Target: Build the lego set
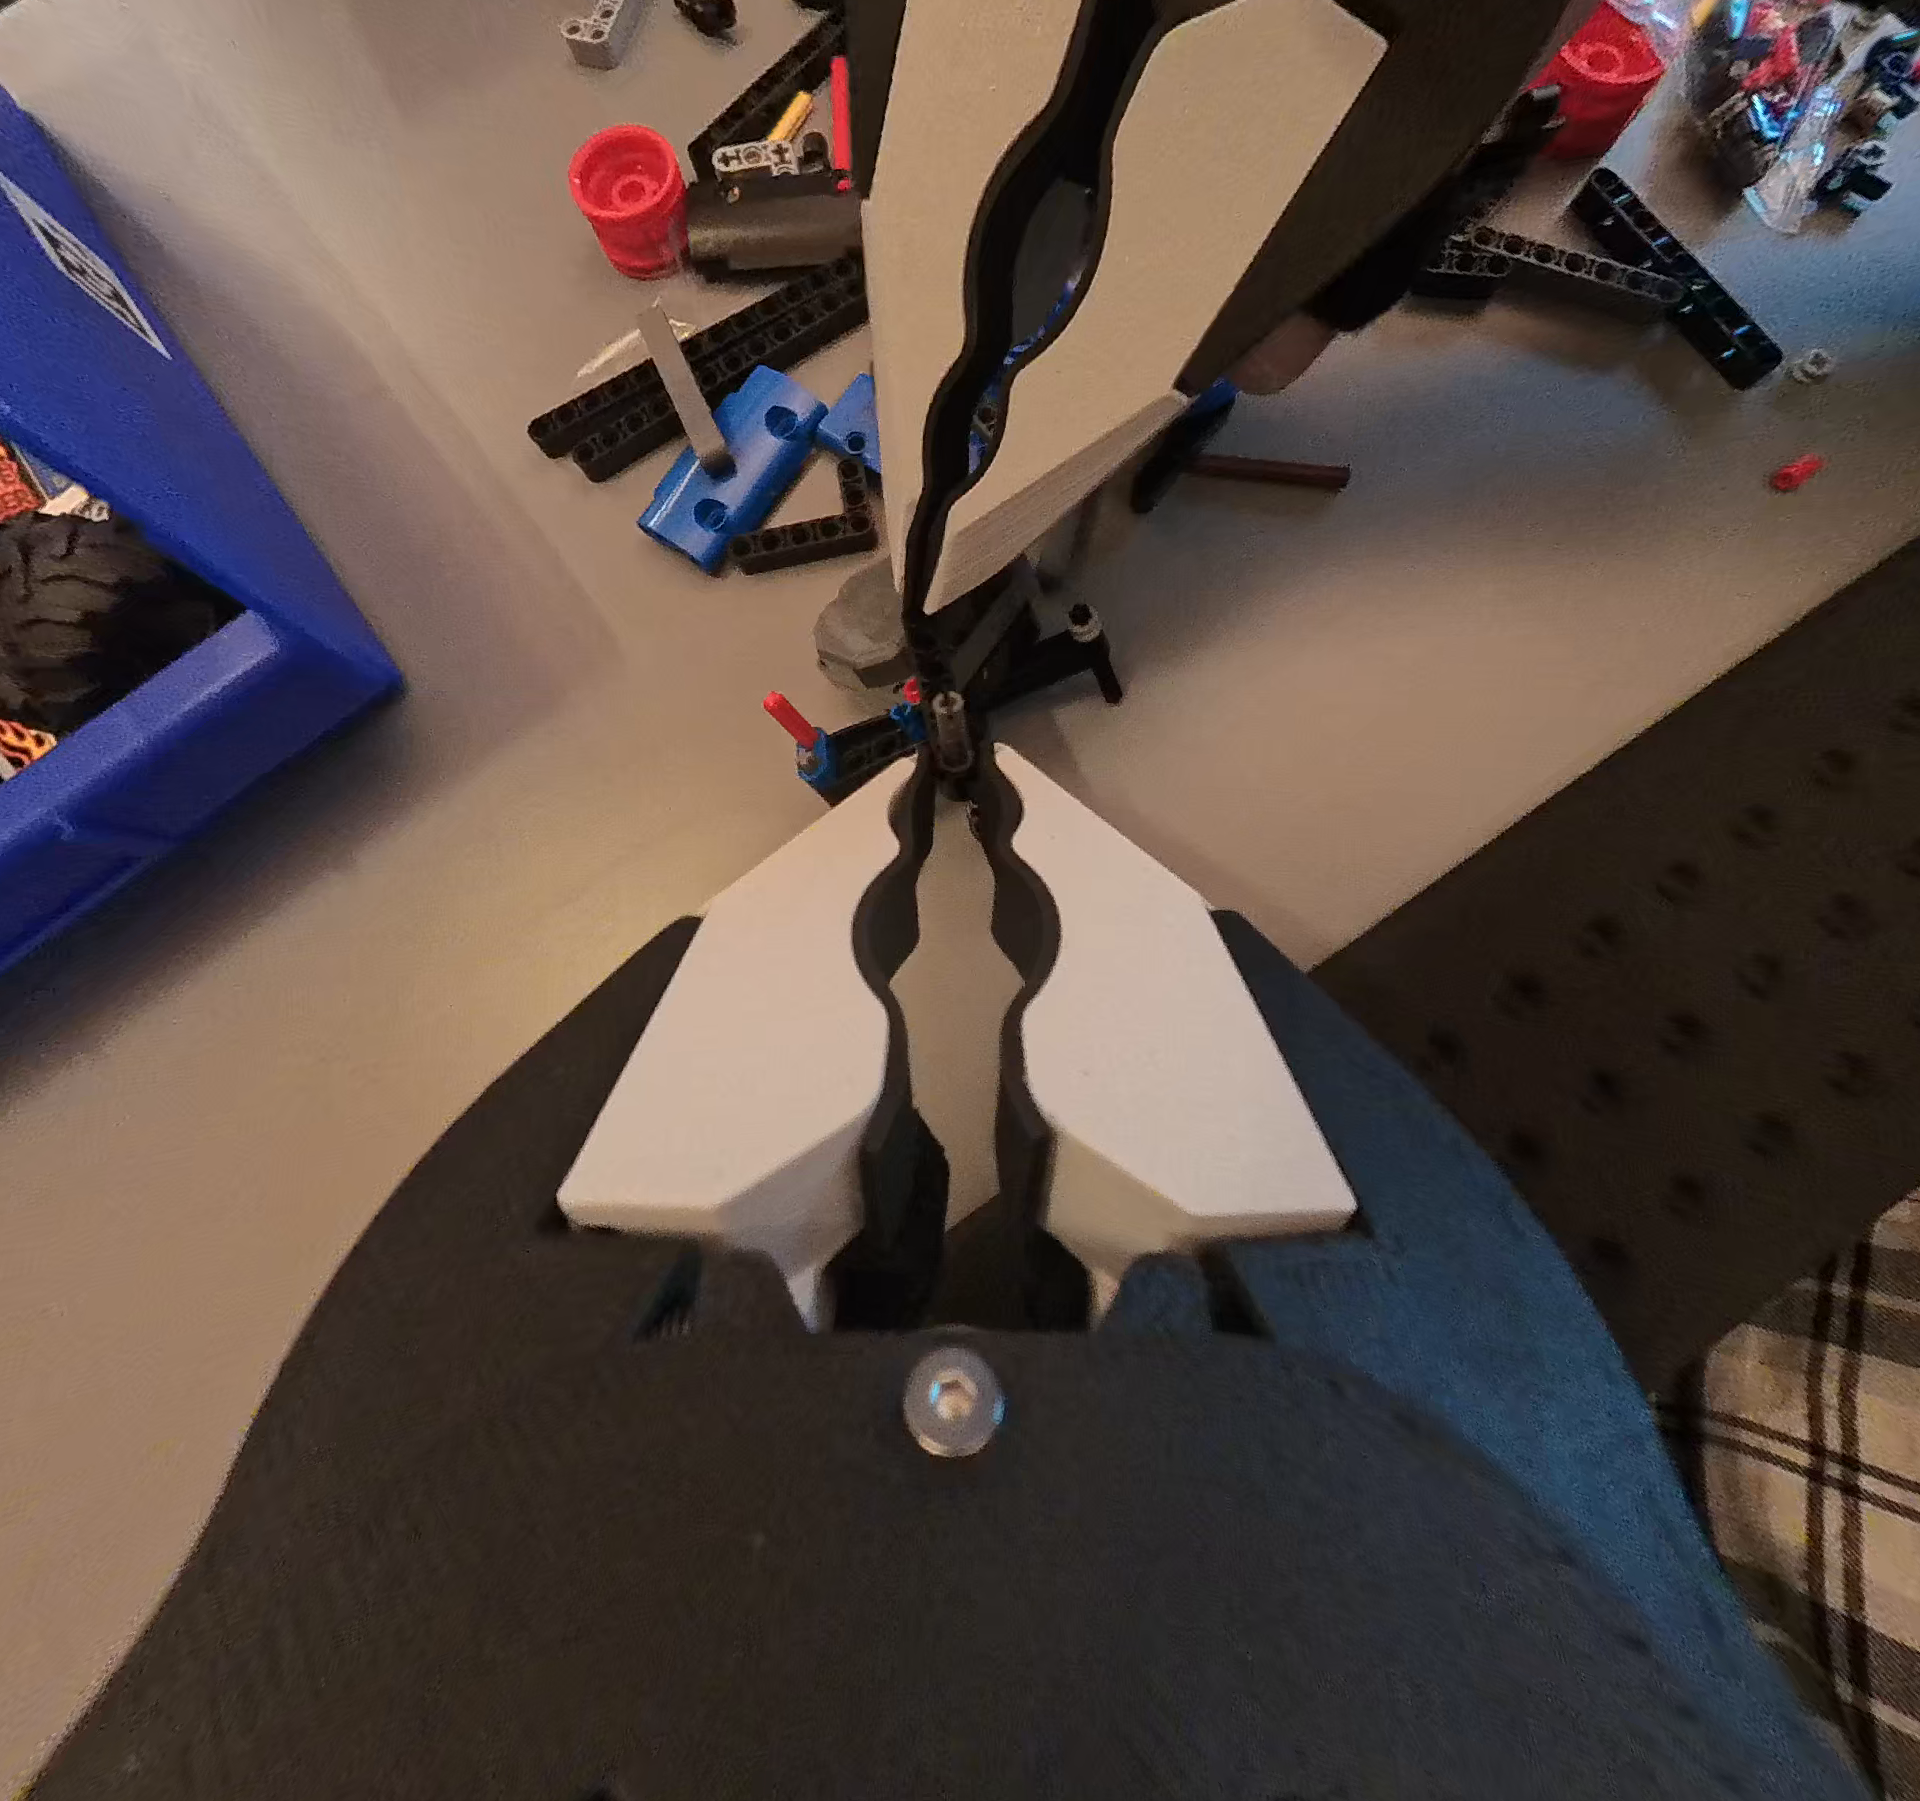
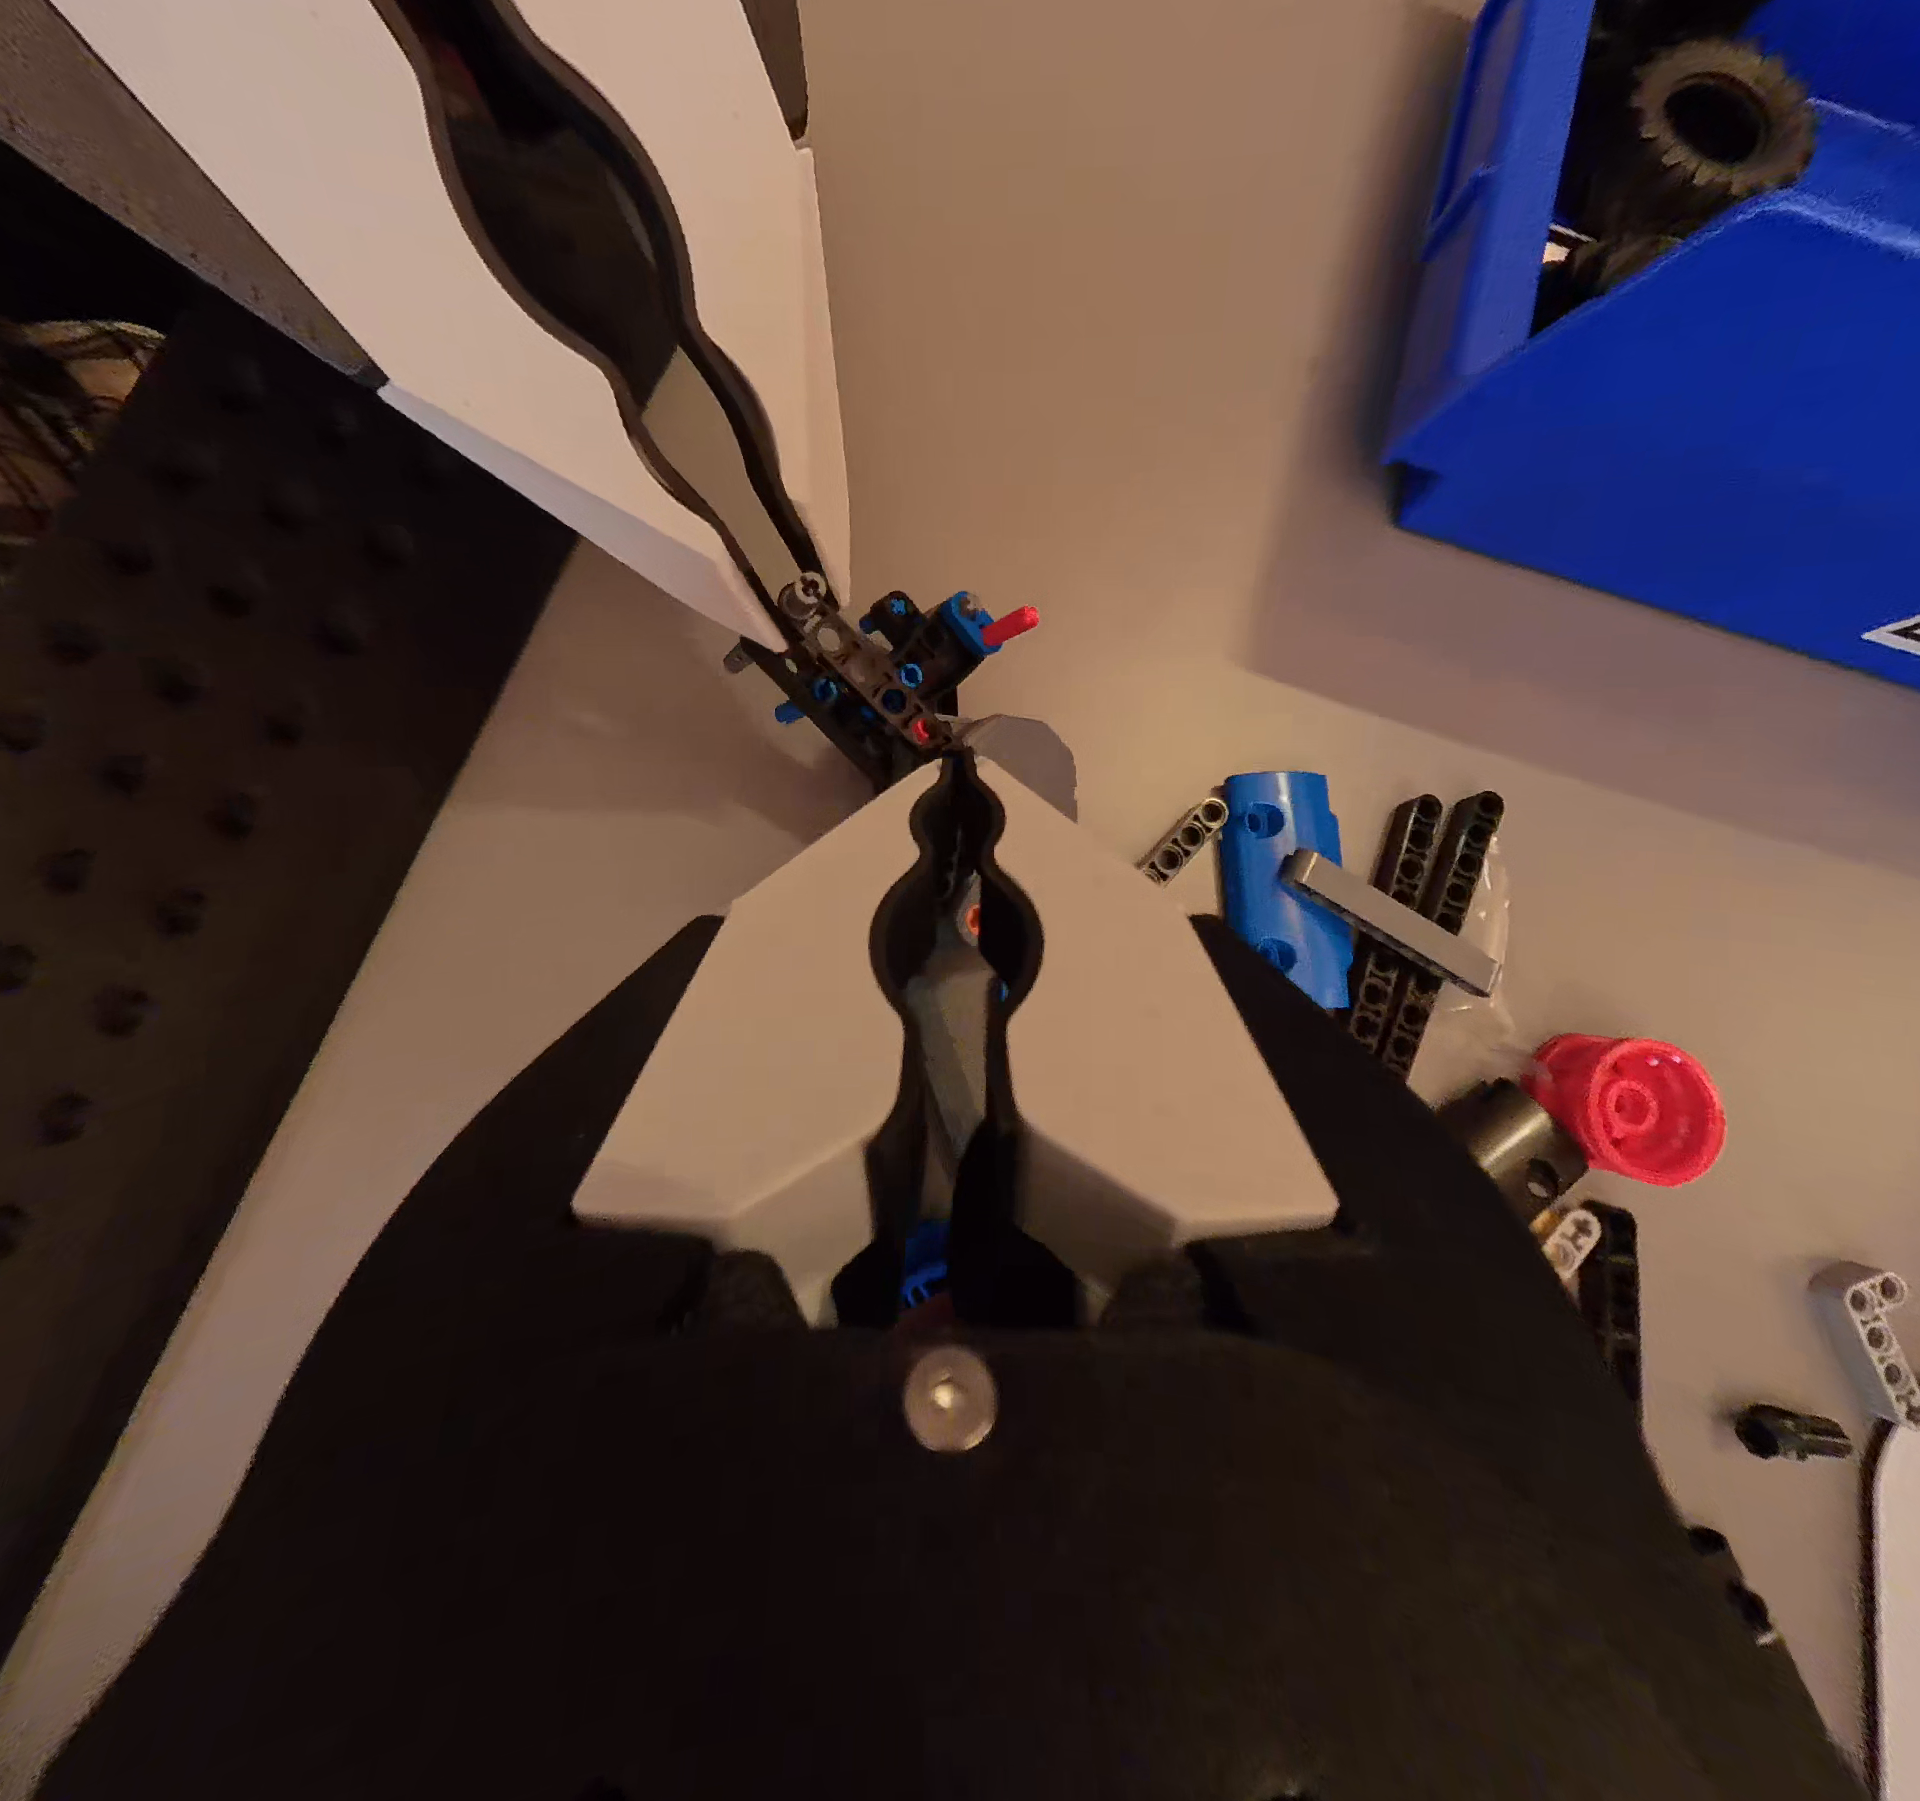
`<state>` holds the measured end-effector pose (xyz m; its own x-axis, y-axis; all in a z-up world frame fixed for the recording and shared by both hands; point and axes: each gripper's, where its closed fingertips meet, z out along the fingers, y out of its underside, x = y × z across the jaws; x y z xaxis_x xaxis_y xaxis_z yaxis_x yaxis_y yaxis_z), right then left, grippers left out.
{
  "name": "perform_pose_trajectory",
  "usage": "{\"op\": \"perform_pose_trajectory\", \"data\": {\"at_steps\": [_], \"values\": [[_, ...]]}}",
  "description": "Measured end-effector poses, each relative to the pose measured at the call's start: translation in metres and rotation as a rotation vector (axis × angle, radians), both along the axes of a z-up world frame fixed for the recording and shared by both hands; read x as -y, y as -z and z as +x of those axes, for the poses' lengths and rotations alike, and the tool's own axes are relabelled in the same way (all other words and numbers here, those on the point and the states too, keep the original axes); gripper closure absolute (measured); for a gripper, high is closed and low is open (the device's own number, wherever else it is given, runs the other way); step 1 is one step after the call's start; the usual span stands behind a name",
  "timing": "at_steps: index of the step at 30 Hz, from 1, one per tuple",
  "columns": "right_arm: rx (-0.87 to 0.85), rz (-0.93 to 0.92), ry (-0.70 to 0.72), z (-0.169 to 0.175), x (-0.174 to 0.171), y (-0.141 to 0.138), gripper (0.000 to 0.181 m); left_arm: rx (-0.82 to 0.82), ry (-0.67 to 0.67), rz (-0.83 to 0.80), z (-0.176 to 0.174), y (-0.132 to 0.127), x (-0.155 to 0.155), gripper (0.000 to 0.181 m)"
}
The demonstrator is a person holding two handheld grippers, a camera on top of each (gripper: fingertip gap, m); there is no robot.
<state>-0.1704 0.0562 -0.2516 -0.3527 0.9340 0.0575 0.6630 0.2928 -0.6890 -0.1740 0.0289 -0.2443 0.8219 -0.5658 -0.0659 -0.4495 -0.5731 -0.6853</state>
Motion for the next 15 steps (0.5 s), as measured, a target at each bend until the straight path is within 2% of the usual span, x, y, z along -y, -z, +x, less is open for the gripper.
{"op": "perform_pose_trajectory", "data": {"at_steps": [9, 15], "values": [[0.148, -0.071, -0.059, -0.0026, 0.0019, 0.0020, 0.181, 0.115, -0.027, -0.047, -0.0032, -0.0015, -0.0003, 0.177], [0.263, -0.101, -0.123, -0.0074, 0.0042, 0.0037, 0.181, 0.258, -0.042, -0.081, -0.0062, -0.0032, 0.0013, 0.176]]}}
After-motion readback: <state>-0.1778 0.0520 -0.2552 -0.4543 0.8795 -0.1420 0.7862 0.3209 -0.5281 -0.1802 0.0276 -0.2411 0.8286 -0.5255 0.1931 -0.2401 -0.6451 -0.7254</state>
